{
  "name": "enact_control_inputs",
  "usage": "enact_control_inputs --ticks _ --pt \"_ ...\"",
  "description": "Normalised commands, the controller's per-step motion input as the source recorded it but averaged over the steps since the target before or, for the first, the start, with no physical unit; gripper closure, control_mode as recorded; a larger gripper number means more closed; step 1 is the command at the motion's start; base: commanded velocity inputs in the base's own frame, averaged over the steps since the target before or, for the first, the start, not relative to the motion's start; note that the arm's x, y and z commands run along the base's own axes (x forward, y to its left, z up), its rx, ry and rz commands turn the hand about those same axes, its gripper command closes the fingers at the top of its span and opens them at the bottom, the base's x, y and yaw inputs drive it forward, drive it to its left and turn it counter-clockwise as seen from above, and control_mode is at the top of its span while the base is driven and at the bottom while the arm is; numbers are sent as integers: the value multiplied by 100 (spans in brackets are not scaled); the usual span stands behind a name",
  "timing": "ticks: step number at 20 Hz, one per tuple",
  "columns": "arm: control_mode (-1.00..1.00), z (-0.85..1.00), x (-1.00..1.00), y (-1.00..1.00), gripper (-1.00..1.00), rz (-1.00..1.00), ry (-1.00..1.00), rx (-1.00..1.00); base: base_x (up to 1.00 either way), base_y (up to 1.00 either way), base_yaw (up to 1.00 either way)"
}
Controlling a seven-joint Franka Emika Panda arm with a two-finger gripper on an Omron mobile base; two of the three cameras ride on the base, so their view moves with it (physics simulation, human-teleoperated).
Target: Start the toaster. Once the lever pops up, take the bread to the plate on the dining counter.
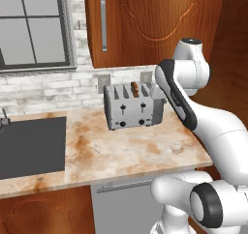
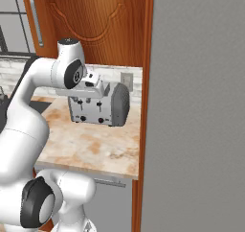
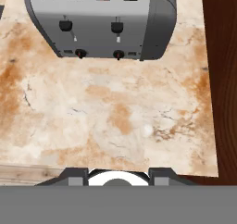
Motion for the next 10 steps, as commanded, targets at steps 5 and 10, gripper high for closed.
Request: enact_control_inputs --ticks 5,10 --pt "-100 -5 1 0 -100 0 0 0 0 0 0" --pt "-100 -8 6 0 -100 0 -3 0 0 0 0"
